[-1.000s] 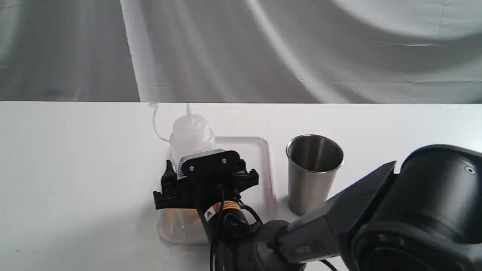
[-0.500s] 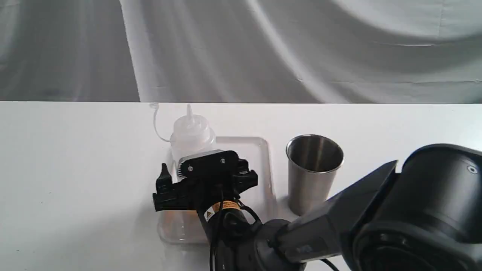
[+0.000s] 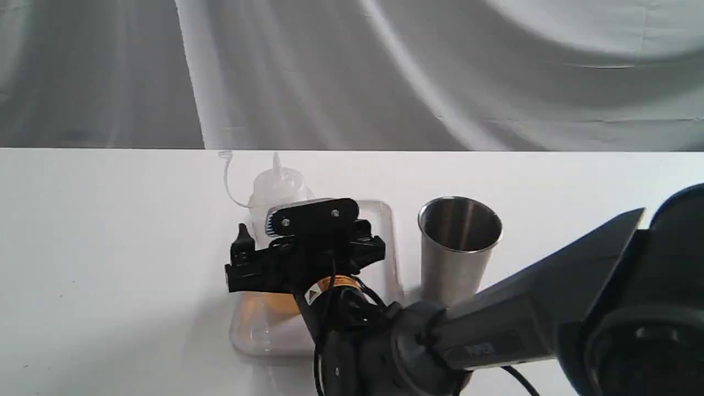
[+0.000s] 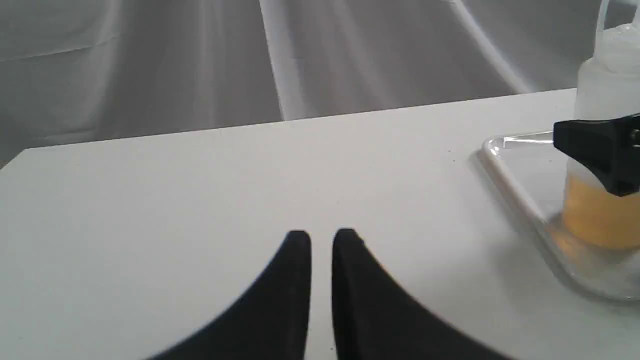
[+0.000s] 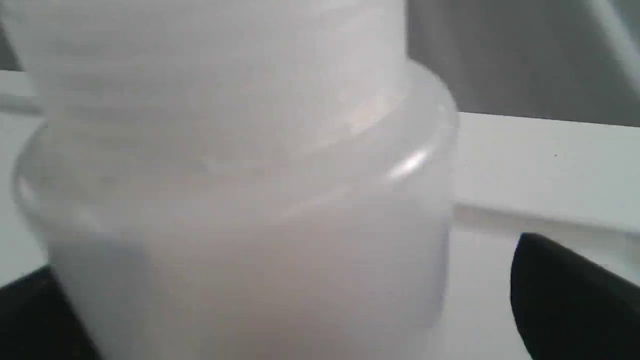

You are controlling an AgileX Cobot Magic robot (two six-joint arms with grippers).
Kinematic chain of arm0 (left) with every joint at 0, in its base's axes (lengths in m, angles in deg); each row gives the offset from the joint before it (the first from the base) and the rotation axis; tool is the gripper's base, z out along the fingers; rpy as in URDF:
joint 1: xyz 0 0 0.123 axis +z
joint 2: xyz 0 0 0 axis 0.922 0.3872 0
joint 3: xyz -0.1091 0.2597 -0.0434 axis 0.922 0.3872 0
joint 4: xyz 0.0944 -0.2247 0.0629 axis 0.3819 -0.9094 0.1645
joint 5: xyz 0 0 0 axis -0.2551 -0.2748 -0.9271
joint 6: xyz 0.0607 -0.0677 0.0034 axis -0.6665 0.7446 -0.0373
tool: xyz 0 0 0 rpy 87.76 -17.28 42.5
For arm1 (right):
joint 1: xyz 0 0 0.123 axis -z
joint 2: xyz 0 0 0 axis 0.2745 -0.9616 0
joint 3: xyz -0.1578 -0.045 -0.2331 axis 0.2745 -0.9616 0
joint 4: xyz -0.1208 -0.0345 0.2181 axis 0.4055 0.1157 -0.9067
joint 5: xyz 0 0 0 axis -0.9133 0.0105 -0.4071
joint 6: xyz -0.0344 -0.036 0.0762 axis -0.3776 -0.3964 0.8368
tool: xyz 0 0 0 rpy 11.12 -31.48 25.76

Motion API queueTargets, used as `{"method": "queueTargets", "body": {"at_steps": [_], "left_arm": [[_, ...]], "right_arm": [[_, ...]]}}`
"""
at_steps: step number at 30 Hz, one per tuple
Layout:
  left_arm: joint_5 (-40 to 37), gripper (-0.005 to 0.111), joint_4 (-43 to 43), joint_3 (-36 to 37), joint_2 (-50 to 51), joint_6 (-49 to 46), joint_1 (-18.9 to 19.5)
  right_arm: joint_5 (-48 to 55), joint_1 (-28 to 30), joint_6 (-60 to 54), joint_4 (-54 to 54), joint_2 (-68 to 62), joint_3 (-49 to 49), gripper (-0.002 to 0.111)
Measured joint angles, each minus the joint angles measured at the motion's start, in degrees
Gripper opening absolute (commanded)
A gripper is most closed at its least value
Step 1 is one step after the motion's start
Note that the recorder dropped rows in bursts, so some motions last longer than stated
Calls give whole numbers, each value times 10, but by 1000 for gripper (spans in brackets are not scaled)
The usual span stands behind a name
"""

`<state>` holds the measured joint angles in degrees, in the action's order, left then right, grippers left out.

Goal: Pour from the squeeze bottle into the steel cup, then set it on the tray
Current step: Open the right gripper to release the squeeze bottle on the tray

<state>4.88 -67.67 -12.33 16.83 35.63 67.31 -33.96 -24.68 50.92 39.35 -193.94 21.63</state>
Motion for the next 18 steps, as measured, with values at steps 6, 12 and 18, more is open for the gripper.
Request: {"method": "queueTargets", "body": {"at_steps": [6, 12, 18], "left_arm": [[0, 8, 0, 0, 0, 0, 0], [0, 8, 0, 0, 0, 0, 0], [0, 8, 0, 0, 0, 0, 0]], "right_arm": [[4, -1, -2, 55, 34, -47, 105], [15, -12, -11, 65, 63, -75, 105], [21, -26, -18, 60, 89, -108, 105]]}}
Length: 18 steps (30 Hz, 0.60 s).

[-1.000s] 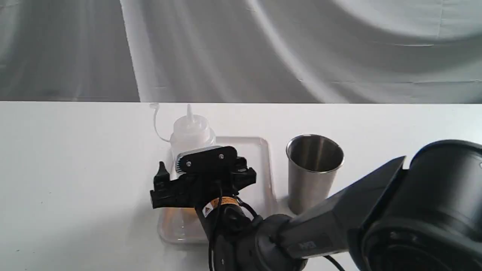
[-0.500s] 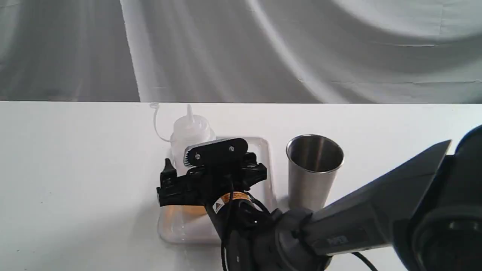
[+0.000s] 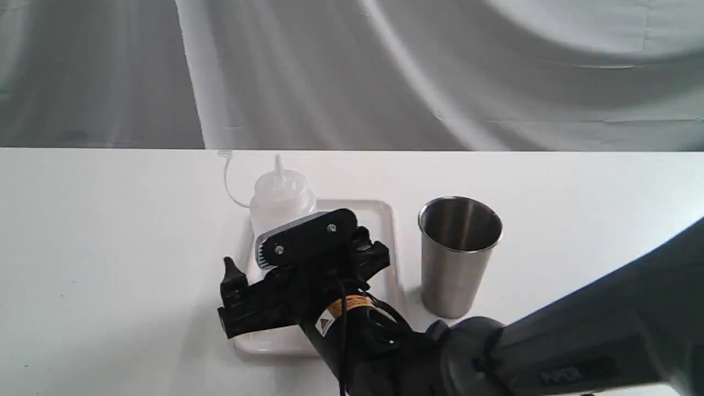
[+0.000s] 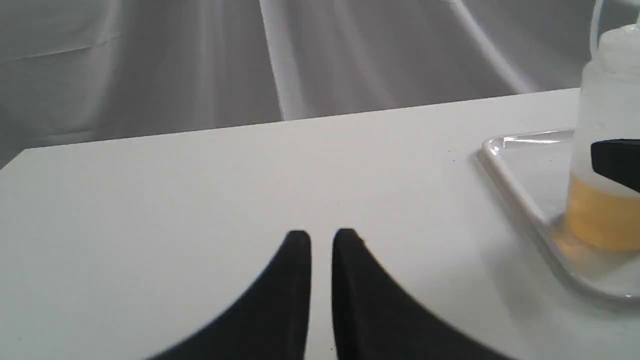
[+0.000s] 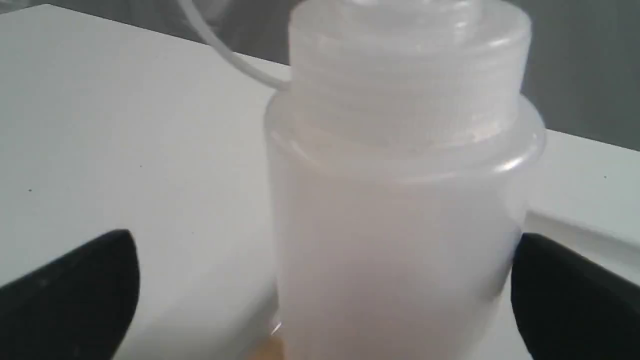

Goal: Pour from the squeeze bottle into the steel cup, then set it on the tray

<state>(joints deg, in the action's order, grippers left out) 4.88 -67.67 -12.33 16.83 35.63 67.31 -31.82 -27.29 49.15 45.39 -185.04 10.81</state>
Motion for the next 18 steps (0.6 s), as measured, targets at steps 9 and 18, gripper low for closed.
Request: {"method": "queueTargets", "body": {"at_steps": [9, 18], "left_arm": [[0, 8, 0, 0, 0, 0, 0], [0, 8, 0, 0, 0, 0, 0]], "right_arm": [[0, -12, -1, -35, 51, -63, 105], [0, -66, -29, -53, 143, -122, 105]]}}
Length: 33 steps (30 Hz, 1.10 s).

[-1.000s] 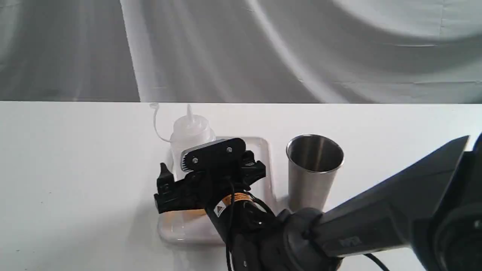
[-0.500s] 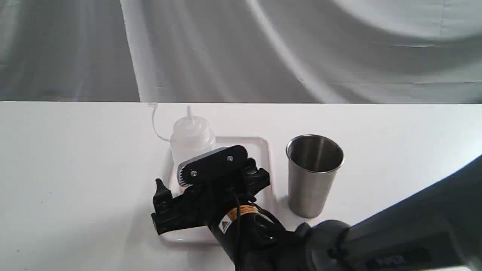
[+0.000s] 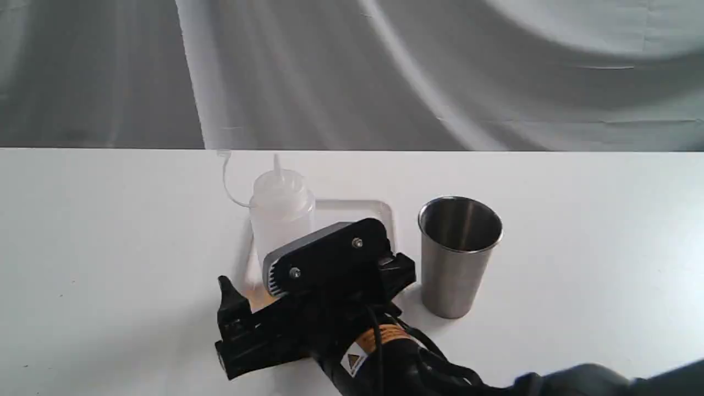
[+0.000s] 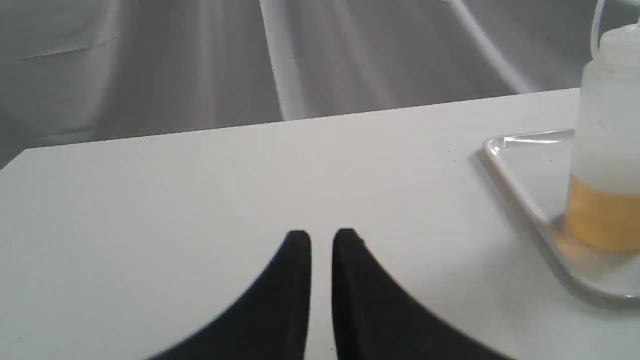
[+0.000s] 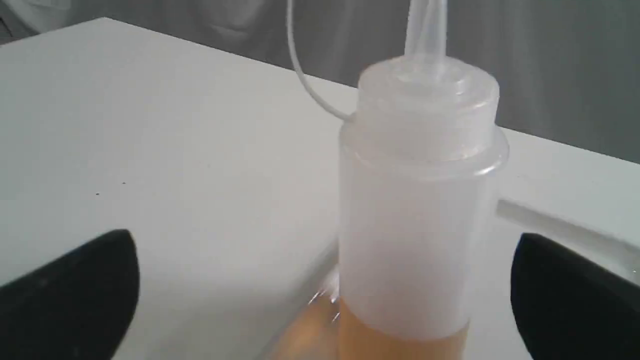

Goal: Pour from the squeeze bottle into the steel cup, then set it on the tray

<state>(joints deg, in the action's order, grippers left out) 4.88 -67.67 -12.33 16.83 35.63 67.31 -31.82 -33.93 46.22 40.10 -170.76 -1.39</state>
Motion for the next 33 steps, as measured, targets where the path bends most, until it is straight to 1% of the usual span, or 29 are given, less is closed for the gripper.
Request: {"method": "queueTargets", "body": {"at_steps": [7, 15, 19, 21, 24, 31, 33], "left_arm": [[0, 8, 0, 0, 0, 0, 0], [0, 8, 0, 0, 0, 0, 0], [0, 8, 0, 0, 0, 0, 0], [0, 8, 0, 0, 0, 0, 0], [0, 8, 0, 0, 0, 0, 0], [0, 8, 0, 0, 0, 0, 0], [0, 8, 0, 0, 0, 0, 0]], "right_arm": [[0, -48, -16, -45, 68, -55, 105], [0, -109, -28, -48, 140, -110, 105], [2, -136, -28, -47, 176, -130, 100], [13, -146, -28, -41, 191, -136, 92], [41, -155, -28, -28, 205, -137, 73], [104, -174, -30, 25, 241, -137, 14], [125, -175, -30, 39, 252, -137, 1]]}}
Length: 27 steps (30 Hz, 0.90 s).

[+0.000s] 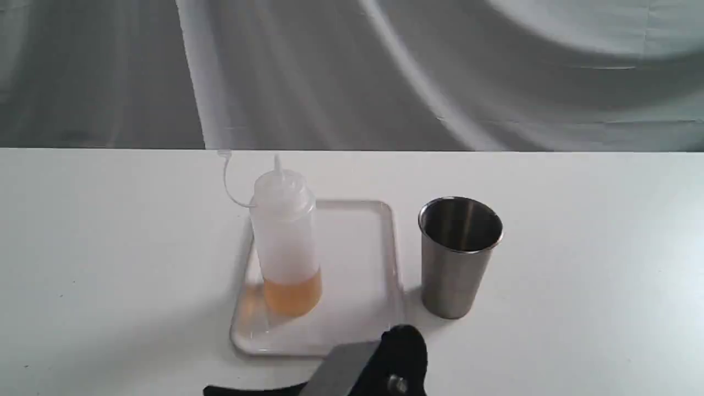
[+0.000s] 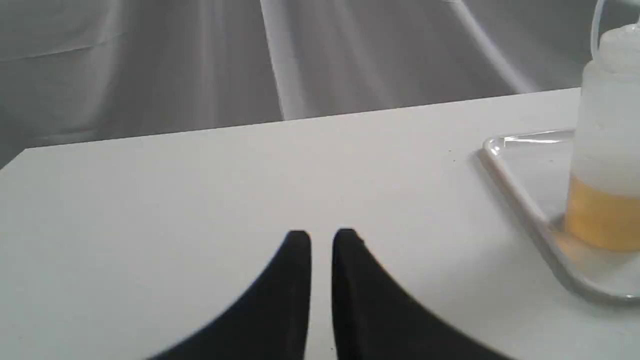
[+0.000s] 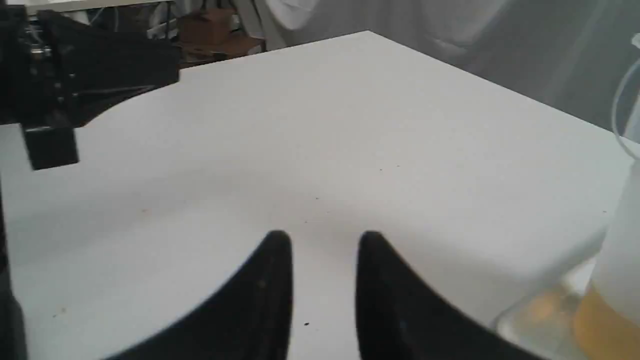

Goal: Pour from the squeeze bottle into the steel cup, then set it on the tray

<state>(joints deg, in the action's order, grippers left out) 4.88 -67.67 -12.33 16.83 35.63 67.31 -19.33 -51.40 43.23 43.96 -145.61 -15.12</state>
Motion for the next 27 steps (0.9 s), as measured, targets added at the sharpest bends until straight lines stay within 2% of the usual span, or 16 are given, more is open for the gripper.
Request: {"method": "queueTargets", "body": {"at_steps": [8, 22, 27], "left_arm": [[0, 8, 0, 0, 0, 0, 0], [0, 8, 0, 0, 0, 0, 0], [0, 8, 0, 0, 0, 0, 0]], "right_arm": [[77, 0, 22, 64, 49, 0, 0], [81, 0, 62, 175, 71, -1, 0], [81, 0, 63, 190, 75, -38, 0]]}}
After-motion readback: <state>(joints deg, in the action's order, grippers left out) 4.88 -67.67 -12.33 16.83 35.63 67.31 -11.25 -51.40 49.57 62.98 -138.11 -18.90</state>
